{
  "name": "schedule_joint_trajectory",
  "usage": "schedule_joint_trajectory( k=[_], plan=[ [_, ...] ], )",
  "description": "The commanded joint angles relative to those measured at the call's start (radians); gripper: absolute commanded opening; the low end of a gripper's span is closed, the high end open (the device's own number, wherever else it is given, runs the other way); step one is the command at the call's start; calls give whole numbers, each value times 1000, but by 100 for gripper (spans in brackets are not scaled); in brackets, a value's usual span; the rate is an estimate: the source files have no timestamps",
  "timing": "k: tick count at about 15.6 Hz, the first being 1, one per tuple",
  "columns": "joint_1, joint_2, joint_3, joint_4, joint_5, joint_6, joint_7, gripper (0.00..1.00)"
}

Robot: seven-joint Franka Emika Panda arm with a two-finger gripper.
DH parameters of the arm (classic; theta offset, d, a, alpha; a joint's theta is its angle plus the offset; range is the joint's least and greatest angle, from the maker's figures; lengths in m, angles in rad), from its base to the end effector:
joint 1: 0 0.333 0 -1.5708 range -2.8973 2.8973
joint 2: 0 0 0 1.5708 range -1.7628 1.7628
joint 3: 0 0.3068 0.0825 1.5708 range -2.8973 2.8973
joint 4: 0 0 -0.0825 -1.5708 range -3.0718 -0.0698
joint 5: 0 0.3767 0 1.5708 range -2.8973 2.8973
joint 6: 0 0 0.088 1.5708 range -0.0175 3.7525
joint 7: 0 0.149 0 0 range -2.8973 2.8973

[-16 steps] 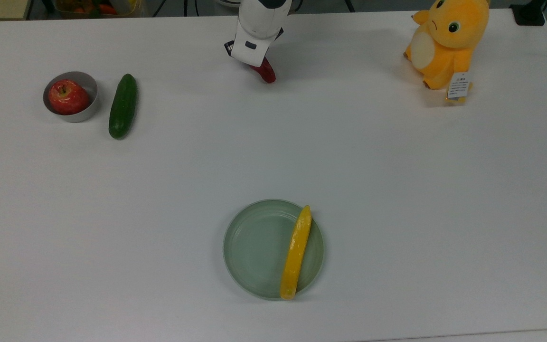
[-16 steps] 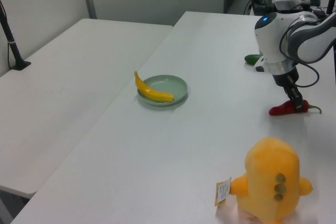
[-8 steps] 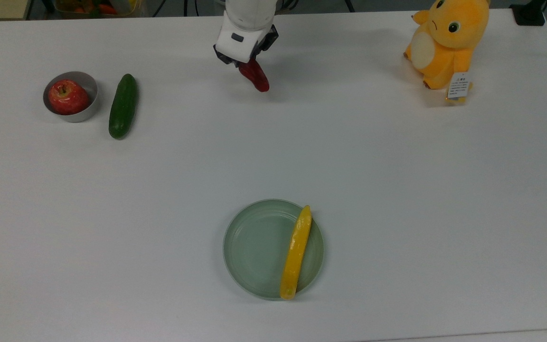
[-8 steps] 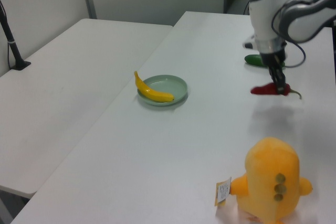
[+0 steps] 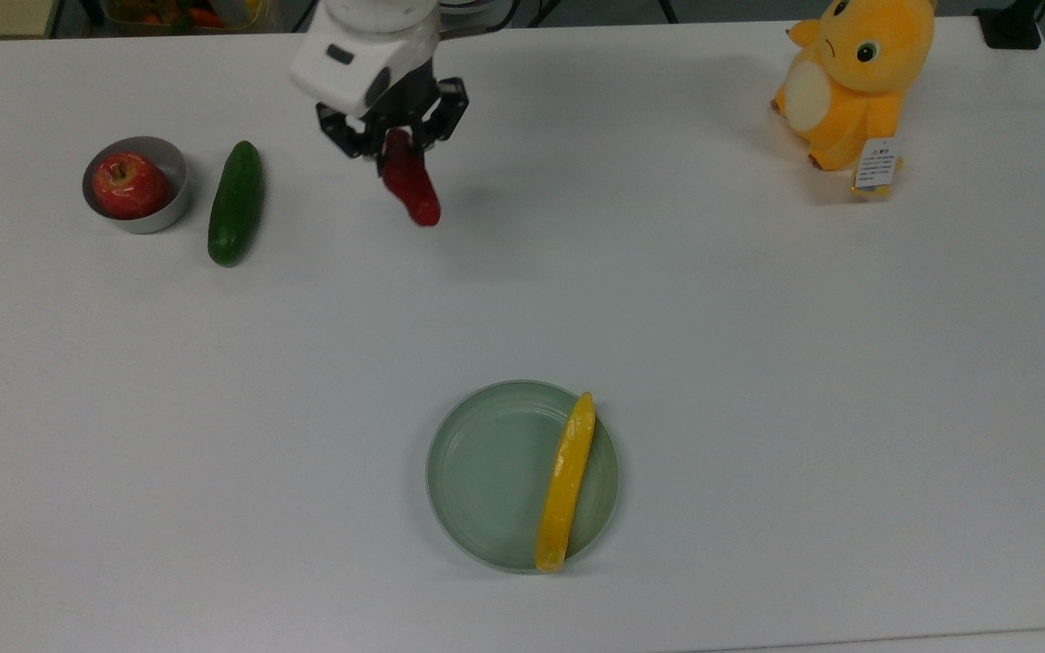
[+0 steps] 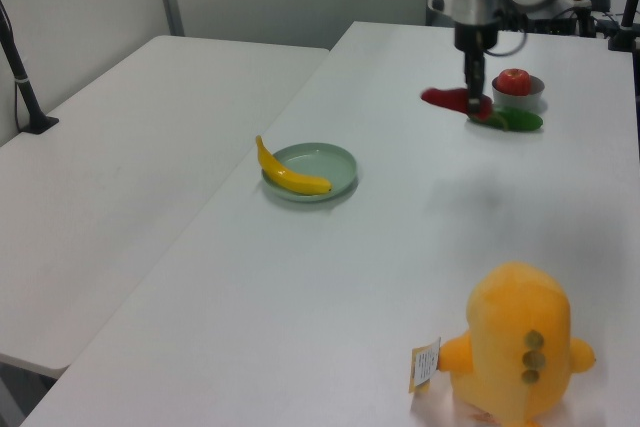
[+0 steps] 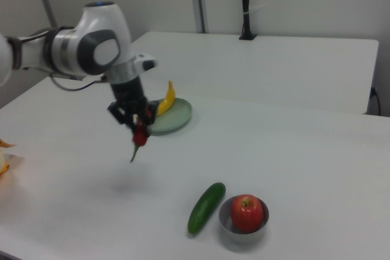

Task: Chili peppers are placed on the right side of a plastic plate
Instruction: 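Lift the red chili pepper and carry it toward the green plate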

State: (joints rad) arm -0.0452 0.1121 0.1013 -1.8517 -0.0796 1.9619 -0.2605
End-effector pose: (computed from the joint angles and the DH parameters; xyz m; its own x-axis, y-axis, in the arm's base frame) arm 0.5833 0.0232 0.4120 0.9406 0.3389 -0.0180 0.3394 -0.9388 0.0595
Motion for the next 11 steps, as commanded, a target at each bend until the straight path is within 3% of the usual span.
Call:
schedule_joint_trajectory(
  k=[1,4,8,11],
  plan=[
    [-39,184,-6,245,46,-5,-2,21],
    [-56,289,-6,350,84,105,21,21],
    [-65,392,-6,370,86,355,93,22],
    [-64,486,-8,434,86,443,102,23]
  ],
)
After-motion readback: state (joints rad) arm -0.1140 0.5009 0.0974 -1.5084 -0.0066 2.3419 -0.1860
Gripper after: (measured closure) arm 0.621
